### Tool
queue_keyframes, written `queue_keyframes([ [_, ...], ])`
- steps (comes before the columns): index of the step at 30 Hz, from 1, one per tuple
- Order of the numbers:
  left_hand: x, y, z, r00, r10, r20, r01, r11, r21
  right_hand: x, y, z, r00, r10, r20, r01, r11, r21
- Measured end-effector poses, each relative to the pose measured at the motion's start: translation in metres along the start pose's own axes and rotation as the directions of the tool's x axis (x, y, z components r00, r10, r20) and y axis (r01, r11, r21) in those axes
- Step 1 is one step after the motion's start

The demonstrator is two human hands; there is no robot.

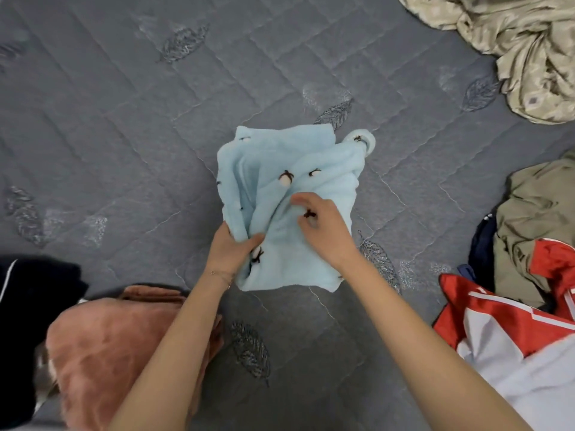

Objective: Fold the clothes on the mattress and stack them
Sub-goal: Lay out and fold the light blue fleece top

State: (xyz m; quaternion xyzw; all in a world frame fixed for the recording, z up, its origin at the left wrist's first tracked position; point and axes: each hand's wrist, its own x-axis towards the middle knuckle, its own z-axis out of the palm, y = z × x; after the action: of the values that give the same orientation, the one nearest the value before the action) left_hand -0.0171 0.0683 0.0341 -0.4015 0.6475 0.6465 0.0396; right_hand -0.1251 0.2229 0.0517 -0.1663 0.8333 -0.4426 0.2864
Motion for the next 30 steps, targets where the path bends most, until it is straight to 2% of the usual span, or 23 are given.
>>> queue_keyframes([
  [2, 0.007, -0.004, -0.015, 1.0, -0.002, -0.024, 0.002, 0.999, -0.037, 0.001, 0.008, -0.005, 0.993, -0.054, -0.106, 0.027, 0.969, -0.245],
  [5, 0.017, -0.012, -0.041, 0.999, -0.005, -0.051, 0.003, 0.999, -0.039, 0.002, 0.019, -0.012, 0.991, -0.056, -0.118, 0.001, 0.906, -0.422],
  [9, 0.02, -0.021, -0.054, 0.995, -0.099, 0.017, 0.099, 0.995, 0.018, 0.004, 0.029, 0.0, 1.0, 0.008, -0.007, -0.01, 0.862, -0.507],
  [11, 0.018, -0.021, -0.052, 0.995, -0.099, 0.001, 0.098, 0.992, 0.083, 0.006, 0.033, 0.011, 0.997, 0.058, 0.056, -0.02, 0.851, -0.524],
  [13, 0.015, -0.015, -0.045, 0.996, -0.006, -0.092, 0.022, 0.984, 0.175, 0.01, 0.034, 0.013, 0.994, 0.075, 0.076, -0.023, 0.846, -0.532],
  [14, 0.012, -0.011, -0.04, 0.983, 0.103, -0.149, -0.056, 0.955, 0.29, 0.013, 0.035, 0.012, 0.995, 0.07, 0.074, -0.021, 0.848, -0.529],
  [16, 0.005, -0.003, -0.025, 0.915, 0.375, -0.15, -0.213, 0.764, 0.609, 0.018, 0.035, 0.008, 0.997, 0.041, 0.063, -0.003, 0.854, -0.52],
  [18, 0.004, 0.004, -0.006, 0.859, 0.511, 0.025, -0.349, 0.549, 0.76, 0.024, 0.035, 0.004, 0.999, 0.004, 0.047, 0.021, 0.849, -0.529],
  [20, 0.008, 0.002, 0.013, 0.83, 0.516, 0.211, -0.444, 0.382, 0.811, 0.03, 0.035, 0.002, 0.999, -0.018, 0.035, 0.034, 0.844, -0.535],
  [22, 0.017, -0.009, 0.021, 0.837, 0.46, 0.295, -0.451, 0.275, 0.849, 0.036, 0.036, 0.0, 0.998, -0.067, 0.016, 0.065, 0.843, -0.535],
  [25, 0.033, -0.031, 0.015, 0.89, 0.372, 0.264, -0.376, 0.273, 0.885, 0.051, 0.039, -0.006, 0.988, -0.144, -0.054, 0.089, 0.824, -0.56],
  [28, 0.042, -0.048, 0.008, 0.908, 0.357, 0.22, -0.339, 0.315, 0.886, 0.077, 0.044, -0.013, 0.994, -0.062, -0.086, -0.003, 0.795, -0.607],
  [30, 0.045, -0.055, 0.006, 0.919, 0.345, 0.191, -0.32, 0.368, 0.873, 0.093, 0.048, -0.01, 1.0, -0.003, -0.031, -0.018, 0.775, -0.632],
])
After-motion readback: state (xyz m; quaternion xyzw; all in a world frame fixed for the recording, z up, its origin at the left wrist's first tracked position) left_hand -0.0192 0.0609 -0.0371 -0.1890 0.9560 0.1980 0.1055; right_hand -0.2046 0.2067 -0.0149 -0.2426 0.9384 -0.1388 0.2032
